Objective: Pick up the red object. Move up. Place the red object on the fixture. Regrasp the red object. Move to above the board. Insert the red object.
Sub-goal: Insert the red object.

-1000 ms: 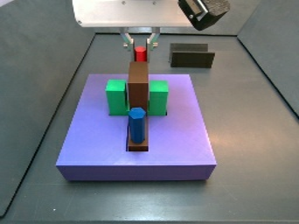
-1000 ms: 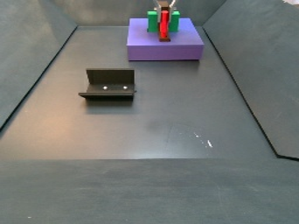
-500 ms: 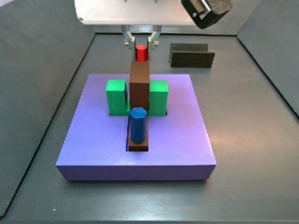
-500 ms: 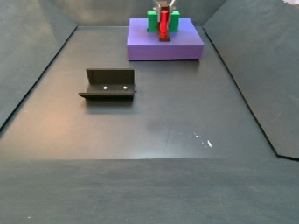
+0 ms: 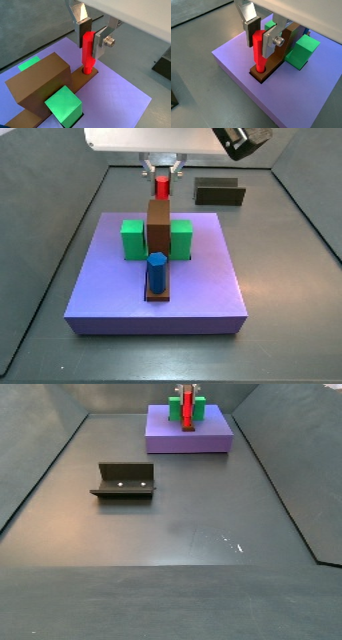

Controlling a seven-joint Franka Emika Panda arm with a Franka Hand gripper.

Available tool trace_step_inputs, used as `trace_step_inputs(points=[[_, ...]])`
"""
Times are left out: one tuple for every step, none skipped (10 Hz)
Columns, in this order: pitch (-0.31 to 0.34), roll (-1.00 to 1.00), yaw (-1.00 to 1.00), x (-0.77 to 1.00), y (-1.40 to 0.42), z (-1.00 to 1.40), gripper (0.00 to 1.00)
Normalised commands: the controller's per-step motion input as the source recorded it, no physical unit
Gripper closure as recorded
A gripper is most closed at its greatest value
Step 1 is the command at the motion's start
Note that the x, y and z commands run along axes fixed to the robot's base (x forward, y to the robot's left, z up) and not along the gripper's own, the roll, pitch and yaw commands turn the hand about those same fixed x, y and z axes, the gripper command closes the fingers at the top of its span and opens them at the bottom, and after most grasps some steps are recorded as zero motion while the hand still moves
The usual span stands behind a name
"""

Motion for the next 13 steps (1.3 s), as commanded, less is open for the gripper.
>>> trace_step_inputs(points=[[0.036,0.31,0.0,0.0,0.0,-0.17,1.0],[0.0,0.25,0.0,0.0,0.0,-0.29,1.0],[0.0,0.16,0.0,-0.01,0.0,-0.41,1.0],[0.0,0.06,0.0,0.0,0.02,-0.35,1.0],[0.0,0.02,0.0,0.0,0.03,-0.28,1.0],[-0.02,-0.01,0.0,0.0,0.0,-0.35,1.0],[-0.004,-0.11,0.0,0.13,0.04,-0.29,1.0],[0.0,-0.16,0.0,0.25,0.0,-0.16,1.0],[0.0,-0.18,0.0,0.34,0.0,-0.07,1.0],[0.0,-0.21,0.0,0.3,0.0,-0.07,1.0],[0.0,-0.06,0.0,0.21,0.0,-0.23,1.0],[0.0,0.0,0.0,0.16,0.0,-0.32,1.0],[-0.054,0.0,0.0,0.02,0.0,-0.71,1.0]])
